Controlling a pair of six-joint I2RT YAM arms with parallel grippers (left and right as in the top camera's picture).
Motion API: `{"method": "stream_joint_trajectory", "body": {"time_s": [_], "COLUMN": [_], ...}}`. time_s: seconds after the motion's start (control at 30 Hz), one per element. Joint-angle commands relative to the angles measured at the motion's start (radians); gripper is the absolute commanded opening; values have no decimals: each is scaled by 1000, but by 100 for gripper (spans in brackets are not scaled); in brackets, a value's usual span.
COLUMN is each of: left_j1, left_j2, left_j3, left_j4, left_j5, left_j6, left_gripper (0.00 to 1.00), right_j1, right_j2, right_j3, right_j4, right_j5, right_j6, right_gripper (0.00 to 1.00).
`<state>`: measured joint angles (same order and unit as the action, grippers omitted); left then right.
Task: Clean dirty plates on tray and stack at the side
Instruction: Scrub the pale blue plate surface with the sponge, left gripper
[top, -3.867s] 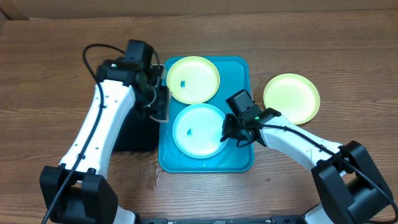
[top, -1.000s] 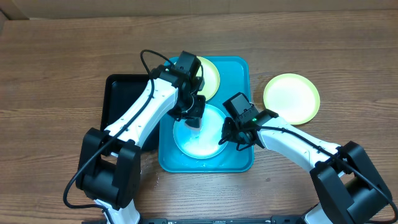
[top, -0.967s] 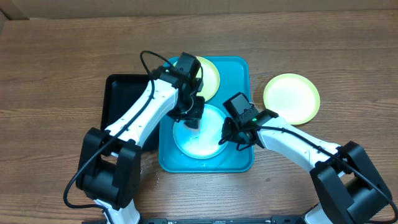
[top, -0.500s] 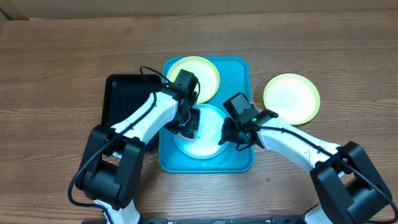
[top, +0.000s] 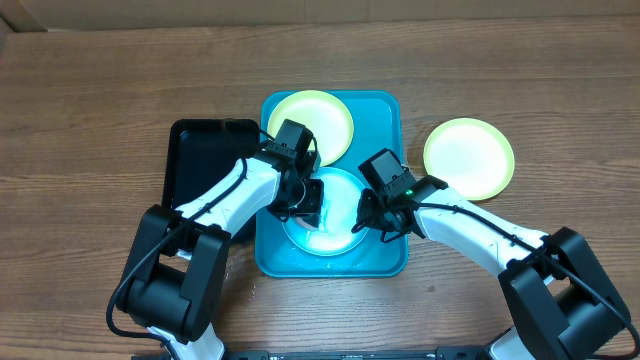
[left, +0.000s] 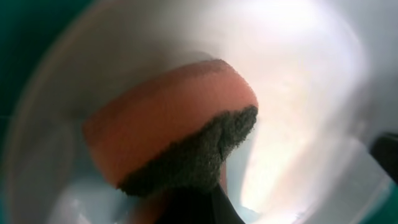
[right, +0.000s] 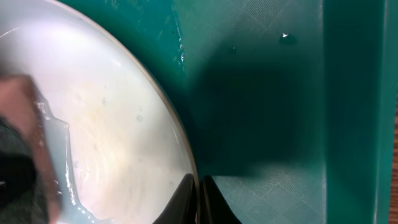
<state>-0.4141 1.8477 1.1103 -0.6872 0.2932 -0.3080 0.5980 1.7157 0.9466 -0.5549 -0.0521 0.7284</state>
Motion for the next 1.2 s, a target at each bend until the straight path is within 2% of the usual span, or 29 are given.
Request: {"method": "stream_joint_trajectory", "body": {"time_s": [0.0,0.17,0.3,0.57,0.73,1.17], "left_j1": [-13,18,36,39,39,17], "left_j2": [16,-20,-83,-165,-133,85], "left_j3": [-19,45,86,98,98,97], "left_j4": [-7,-21,-22,-66,-126,-128], "left_j5": [202,306,298,75,-45,-27], "left_j6": [19,40,40,25,8,8], "left_gripper": [4,4,4,4,4,4], "right_j1": [2,2,2,2,2,2], "right_j2": [-10,-10,-10,-10,-10,-10], "right_j3": [9,9,8,8,8,8], "right_j4": [7,7,7,8,9,10], "right_j5": [6,7,7,6,6,6], "right_j6": [1,1,1,2,2,2], "right_gripper": [4,4,4,4,4,4]}}
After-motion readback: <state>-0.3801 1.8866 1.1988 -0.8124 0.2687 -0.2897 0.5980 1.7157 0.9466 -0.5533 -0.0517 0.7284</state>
